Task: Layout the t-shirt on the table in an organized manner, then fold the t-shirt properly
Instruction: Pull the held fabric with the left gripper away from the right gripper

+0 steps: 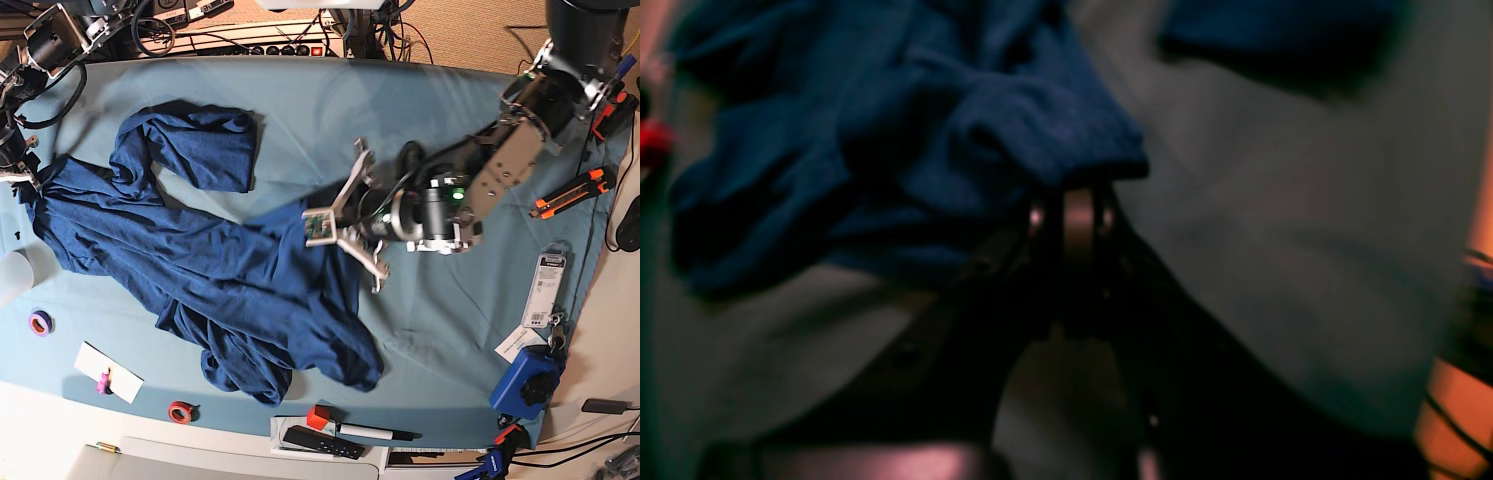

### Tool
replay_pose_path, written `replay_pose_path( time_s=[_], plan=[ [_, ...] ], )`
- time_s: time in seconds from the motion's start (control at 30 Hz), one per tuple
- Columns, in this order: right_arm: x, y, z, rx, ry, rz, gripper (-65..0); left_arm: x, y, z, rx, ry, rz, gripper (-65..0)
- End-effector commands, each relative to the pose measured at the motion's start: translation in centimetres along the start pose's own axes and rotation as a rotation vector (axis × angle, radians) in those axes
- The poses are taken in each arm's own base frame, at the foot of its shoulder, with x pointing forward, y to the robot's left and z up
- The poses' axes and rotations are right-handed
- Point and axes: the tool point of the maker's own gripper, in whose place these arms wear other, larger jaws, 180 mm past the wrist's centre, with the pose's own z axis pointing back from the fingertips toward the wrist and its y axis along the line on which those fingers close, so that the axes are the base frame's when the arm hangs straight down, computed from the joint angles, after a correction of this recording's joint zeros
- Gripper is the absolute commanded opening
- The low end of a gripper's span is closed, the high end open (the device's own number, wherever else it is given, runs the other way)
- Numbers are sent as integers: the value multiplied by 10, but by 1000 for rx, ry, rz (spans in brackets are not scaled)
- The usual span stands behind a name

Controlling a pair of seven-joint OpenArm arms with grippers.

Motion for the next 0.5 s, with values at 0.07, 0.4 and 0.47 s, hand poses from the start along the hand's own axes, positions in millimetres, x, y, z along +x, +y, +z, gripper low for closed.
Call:
replay_pose_path(
  time_s=[0.07, 0.4, 0.47],
  plan=[
    [26, 0, 7, 3, -61, 28, -650, 0, -10, 11, -78, -8, 17, -650],
    [25, 0, 6, 3, -53, 28, -650, -58, 63, 28, 362, 203, 131, -284],
    [25, 0, 6, 3, -54, 28, -650, -61, 65, 28, 395, 202, 153, -284]
  ],
)
